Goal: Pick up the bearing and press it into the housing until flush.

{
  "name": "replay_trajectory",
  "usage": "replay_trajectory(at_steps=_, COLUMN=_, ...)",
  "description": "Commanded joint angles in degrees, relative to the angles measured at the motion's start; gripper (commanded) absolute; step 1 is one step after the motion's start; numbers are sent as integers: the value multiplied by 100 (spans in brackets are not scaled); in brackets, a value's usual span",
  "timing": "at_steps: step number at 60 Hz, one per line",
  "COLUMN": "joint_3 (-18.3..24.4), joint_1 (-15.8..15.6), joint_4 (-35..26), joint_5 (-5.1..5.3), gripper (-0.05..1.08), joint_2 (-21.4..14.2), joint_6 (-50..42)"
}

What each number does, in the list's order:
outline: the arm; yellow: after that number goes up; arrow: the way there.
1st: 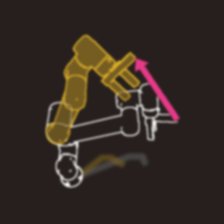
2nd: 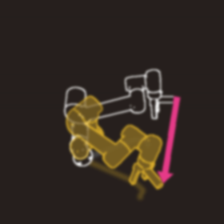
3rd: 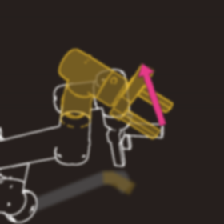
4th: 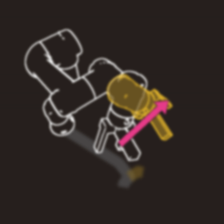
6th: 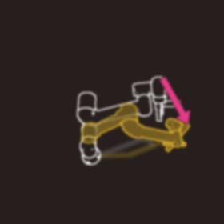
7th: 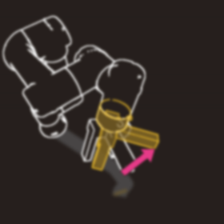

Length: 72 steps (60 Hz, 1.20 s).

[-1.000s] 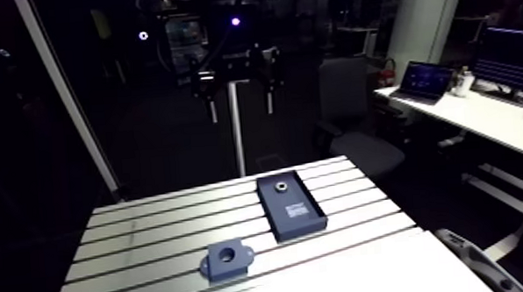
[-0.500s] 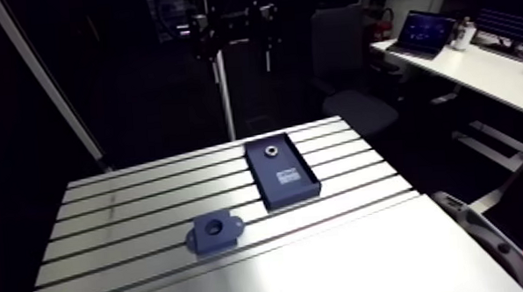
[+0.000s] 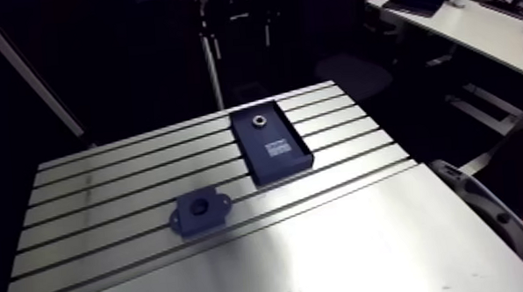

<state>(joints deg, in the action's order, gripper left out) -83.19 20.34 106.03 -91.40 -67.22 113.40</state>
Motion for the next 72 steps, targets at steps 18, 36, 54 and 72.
replay_trajectory(at_steps=18, joint_3=-214, joint_1=14, joint_4=502, joint_5=-180, gripper=1, joint_2=335, joint_6=-111)
replay_trajectory(at_steps=36, joint_3=-272, joint_1=32, joint_4=669, joint_5=-172, gripper=3, joint_2=656, joint_6=-128)
replay_trajectory(at_steps=54, joint_3=-274, joint_1=85, joint_4=678, joint_5=-154, gripper=12, joint_2=914, joint_6=-247)
replay_trajectory(at_steps=72, joint_3=-384, joint_1=68, joint_4=983, joint_5=-172, gripper=19, joint_2=1090, joint_6=-356)
